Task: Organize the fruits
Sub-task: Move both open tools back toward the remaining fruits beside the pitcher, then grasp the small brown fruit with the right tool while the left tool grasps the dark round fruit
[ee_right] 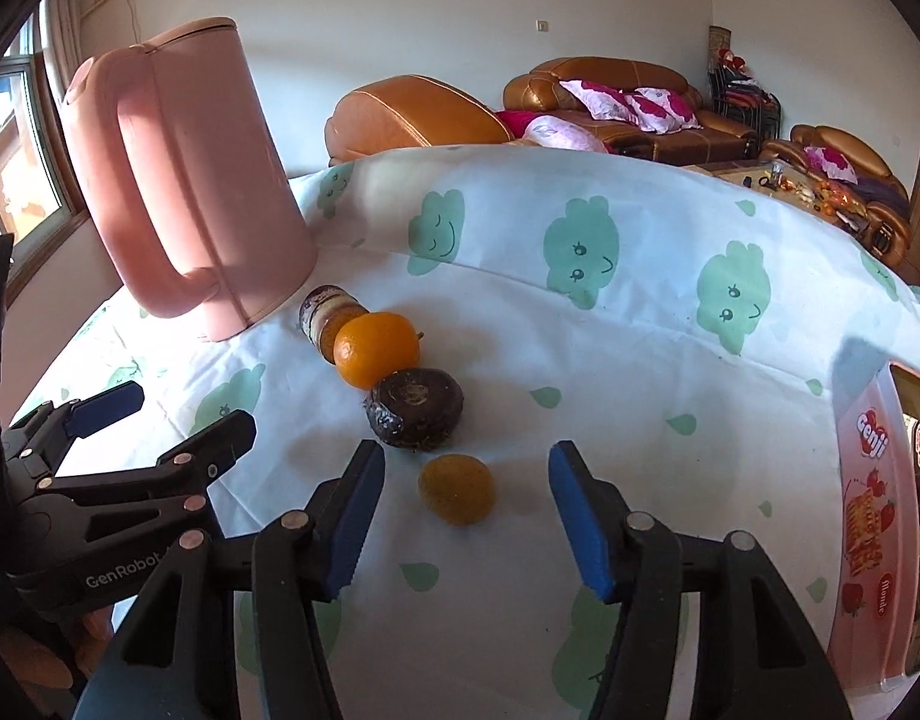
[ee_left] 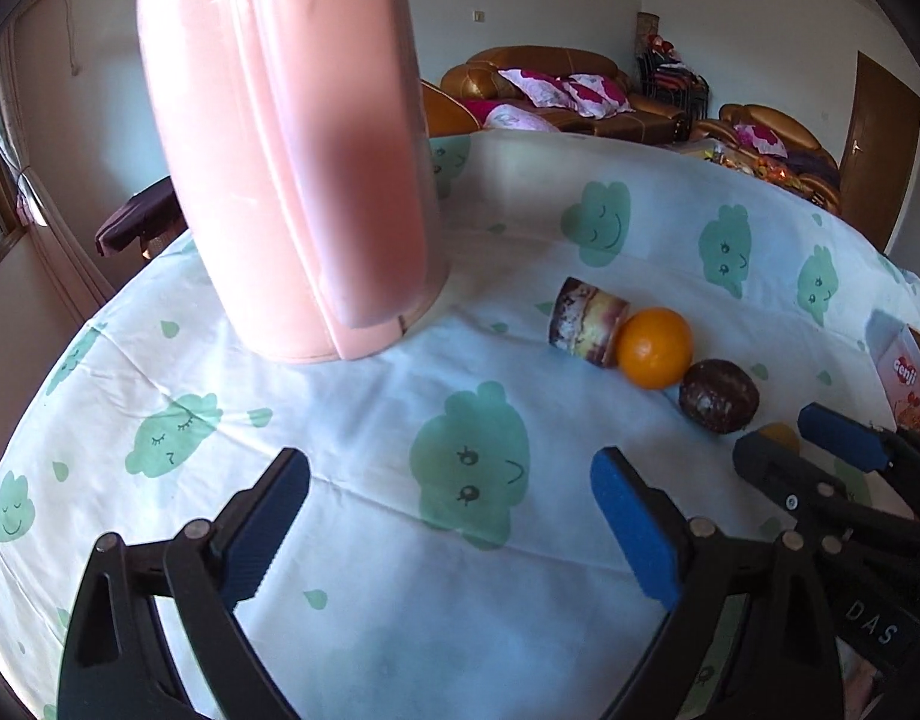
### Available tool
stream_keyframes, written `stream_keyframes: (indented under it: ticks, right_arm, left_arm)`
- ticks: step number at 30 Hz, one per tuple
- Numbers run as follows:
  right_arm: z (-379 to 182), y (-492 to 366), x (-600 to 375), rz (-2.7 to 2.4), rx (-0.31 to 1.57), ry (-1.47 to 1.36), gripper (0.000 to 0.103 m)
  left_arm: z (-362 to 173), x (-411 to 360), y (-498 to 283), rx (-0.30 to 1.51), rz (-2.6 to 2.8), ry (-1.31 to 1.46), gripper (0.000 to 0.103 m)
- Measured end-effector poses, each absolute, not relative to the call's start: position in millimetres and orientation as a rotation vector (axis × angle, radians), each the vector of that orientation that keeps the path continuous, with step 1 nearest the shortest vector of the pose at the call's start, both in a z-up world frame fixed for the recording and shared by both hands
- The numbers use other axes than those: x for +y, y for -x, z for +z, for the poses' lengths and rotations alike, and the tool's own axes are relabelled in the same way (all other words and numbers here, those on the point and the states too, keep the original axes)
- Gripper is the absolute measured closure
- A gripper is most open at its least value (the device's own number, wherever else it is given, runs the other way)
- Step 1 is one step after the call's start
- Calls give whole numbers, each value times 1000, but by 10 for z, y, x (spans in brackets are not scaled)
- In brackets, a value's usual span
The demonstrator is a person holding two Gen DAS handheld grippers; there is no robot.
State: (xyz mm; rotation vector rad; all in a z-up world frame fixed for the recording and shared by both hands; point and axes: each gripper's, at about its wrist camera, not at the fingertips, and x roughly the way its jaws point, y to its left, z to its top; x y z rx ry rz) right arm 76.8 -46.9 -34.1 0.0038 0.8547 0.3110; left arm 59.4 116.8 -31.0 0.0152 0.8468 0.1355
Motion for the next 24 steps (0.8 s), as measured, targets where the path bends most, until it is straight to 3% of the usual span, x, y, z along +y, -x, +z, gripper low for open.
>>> stream_keyframes:
  ticks: [5,7,8,20,24]
  right_arm:
    - [-372,-794,-409,318,887,28,50]
    - [-366,-772,-400,302,886,51,62]
    - [-365,-763,-419,302,888,47,74]
    - [2,-98,-964,131,609,47,74]
    - [70,-9,-1127,84,569,44,74]
  left_arm:
    - [-298,1145,-612,844,135,-27,7]
    - [-298,1137,-614,843,121,-33,7]
    - [-292,1130,-613,841,113,-35,7]
    - [-136,675,-615,782,-76,17,8]
    - [-196,344,-844,810,-42,-15,18]
